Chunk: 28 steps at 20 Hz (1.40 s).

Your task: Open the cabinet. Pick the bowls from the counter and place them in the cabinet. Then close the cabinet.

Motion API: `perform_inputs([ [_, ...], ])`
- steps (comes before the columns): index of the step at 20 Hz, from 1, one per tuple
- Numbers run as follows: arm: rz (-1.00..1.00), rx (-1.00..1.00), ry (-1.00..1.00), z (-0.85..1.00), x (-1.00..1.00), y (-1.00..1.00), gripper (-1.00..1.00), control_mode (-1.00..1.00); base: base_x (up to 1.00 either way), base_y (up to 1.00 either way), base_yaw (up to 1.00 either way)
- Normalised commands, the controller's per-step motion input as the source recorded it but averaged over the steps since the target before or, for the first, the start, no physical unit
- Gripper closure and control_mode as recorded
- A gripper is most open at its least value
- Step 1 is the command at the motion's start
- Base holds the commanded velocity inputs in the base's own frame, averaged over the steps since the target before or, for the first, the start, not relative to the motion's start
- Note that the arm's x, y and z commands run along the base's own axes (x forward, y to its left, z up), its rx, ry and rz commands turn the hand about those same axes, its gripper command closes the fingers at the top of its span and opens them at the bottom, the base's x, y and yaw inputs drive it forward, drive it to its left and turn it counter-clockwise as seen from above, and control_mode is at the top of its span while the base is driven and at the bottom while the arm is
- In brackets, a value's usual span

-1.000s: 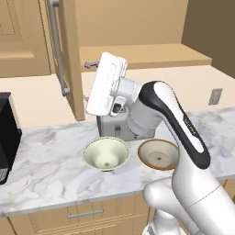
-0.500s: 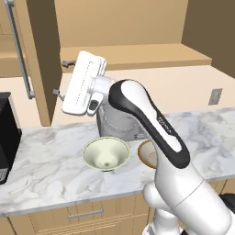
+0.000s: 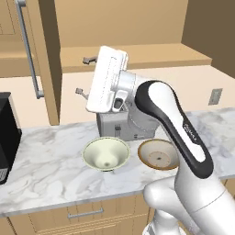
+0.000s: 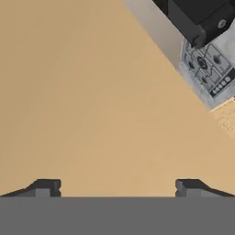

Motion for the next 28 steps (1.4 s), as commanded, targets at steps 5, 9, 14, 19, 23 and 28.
perform_inputs([
  [5,0.00,-0.16,0.01,0.00,-0.31,-1.00,-1.00,-1.00,0.00,0.00,0.00],
  [9,0.00,-0.19,0.11,0.00,-0.21,-0.99,-1.00,-1.00,0.00,0.00,0.00],
  [14,-0.06,-0.26,0.15,-0.03,-0.24,-0.66,-1.00,-1.00,0.00,0.00,0.00],
  [19,-0.13,-0.30,0.03,-0.30,-0.38,-0.46,-1.00,-1.00,0.00,0.00,0.00],
  [23,-0.08,-0.30,0.01,-0.34,-0.14,-0.36,-1.00,-1.00,0.00,0.00,0.00],
  [28,0.00,-0.22,-0.05,-0.13,0.04,-0.05,-1.00,-1.00,0.00,0.00,0.00],
])
